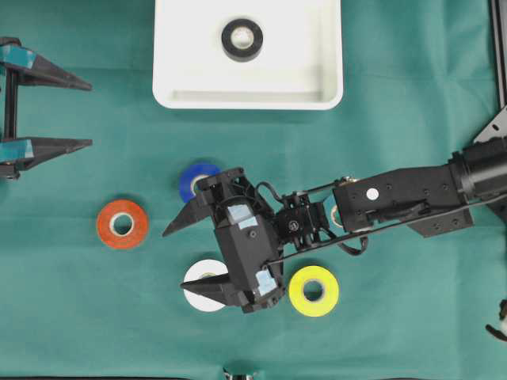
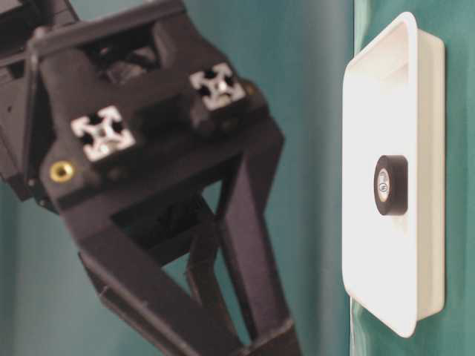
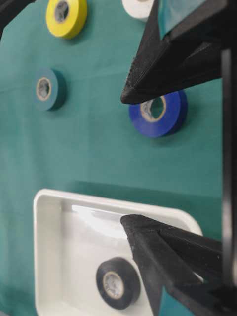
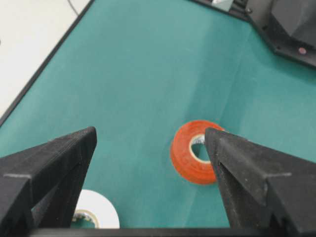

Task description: Pick up the tape from a random location and place it into the white case.

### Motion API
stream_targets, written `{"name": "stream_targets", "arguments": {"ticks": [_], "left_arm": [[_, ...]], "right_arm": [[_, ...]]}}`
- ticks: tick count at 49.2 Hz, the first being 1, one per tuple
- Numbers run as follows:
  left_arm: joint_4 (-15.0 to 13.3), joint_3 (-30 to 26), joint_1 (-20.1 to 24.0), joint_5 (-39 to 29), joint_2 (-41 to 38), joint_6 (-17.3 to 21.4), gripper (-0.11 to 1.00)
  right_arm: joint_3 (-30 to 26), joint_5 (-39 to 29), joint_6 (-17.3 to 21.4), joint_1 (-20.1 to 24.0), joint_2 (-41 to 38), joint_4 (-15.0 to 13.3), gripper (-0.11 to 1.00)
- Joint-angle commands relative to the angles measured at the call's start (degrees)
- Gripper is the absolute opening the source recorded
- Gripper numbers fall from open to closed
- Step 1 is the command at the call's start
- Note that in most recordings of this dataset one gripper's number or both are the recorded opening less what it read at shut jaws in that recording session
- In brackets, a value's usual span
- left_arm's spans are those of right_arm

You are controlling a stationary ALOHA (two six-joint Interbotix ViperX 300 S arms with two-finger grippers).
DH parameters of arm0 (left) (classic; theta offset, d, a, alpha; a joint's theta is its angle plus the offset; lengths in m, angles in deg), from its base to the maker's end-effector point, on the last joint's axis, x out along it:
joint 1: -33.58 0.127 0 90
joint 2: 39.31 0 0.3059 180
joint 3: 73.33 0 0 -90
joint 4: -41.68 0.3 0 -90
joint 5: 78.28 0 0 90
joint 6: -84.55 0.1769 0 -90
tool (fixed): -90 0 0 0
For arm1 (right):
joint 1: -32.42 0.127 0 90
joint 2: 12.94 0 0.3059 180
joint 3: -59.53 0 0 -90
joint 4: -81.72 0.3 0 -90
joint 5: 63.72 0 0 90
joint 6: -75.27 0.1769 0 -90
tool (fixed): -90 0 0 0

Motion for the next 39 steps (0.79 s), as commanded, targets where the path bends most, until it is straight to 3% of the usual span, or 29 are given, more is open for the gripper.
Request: {"name": "stream_targets", "arguments": {"ticks": [1, 12, 39], "left_arm": [[-0.18, -0.62, 0.18, 0.18, -0.35, -0.18, 0.98], [-0.18, -0.62, 0.18, 0.18, -0.35, -0.09, 0.98], [-0.18, -0.62, 0.18, 0.00, -0.35, -0.09, 0.98]], "right_arm": [[-1.49, -1.23, 0.18, 0.00, 0.79, 0.00, 0.89], [-3.25, -8.00, 2.11, -0.79, 0.00, 0.18, 0.89], [-16.17, -36.83, 5.71, -1.49, -6.59, -0.35, 0.89]]}}
